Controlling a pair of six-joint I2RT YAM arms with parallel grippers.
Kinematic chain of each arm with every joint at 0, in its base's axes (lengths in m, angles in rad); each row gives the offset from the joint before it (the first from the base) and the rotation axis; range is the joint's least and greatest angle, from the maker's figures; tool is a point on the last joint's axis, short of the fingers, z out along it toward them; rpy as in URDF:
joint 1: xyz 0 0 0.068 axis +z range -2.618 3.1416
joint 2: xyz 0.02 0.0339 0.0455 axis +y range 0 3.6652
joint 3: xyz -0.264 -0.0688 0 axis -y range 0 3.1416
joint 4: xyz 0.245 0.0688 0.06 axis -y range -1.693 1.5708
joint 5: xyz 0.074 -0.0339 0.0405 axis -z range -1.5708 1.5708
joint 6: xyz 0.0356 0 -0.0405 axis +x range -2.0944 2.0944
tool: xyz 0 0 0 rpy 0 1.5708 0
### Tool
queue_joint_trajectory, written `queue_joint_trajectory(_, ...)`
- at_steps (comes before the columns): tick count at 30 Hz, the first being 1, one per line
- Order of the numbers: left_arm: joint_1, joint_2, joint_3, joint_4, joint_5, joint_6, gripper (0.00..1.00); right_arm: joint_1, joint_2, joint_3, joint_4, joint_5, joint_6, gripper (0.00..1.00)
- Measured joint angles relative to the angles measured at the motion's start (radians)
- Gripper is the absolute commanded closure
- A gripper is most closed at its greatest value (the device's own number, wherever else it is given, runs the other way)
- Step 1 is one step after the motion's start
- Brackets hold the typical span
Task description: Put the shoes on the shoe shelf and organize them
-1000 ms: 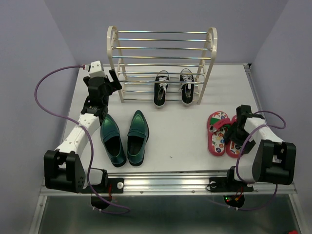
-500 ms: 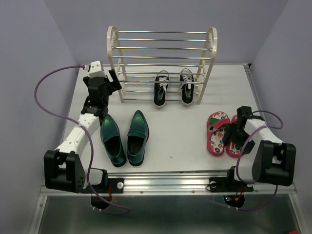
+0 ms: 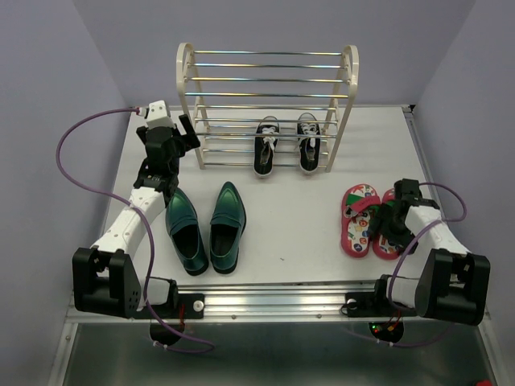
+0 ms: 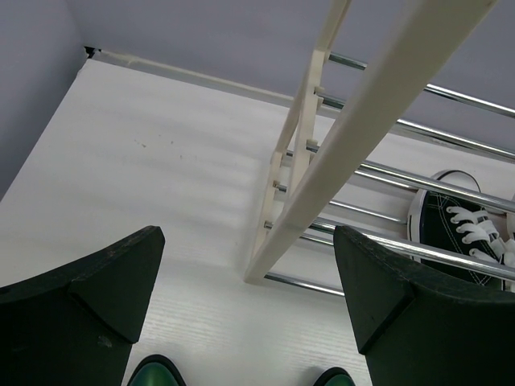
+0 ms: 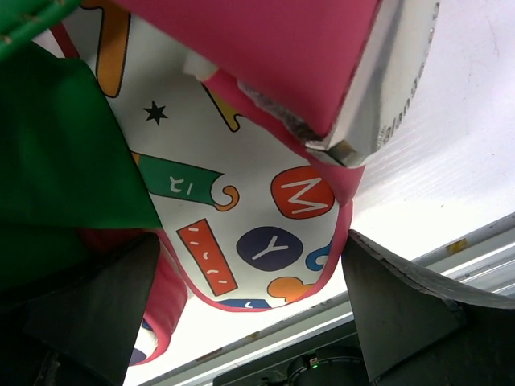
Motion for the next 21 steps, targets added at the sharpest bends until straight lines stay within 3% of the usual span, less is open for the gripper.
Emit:
queue_joint_trajectory(14, 0.000, 0.000, 0.000, 0.000, -0.019, 0.001, 0.01, 0.009, 0.037, -0.033, 0.061, 0.084, 0.078, 0.05)
queue_joint_trajectory(21, 0.000, 0.000, 0.000, 0.000, -0.019, 0.000, 0.01, 0.016, -0.006, -0.050, 0.079, 0.095, 0.095, 0.00)
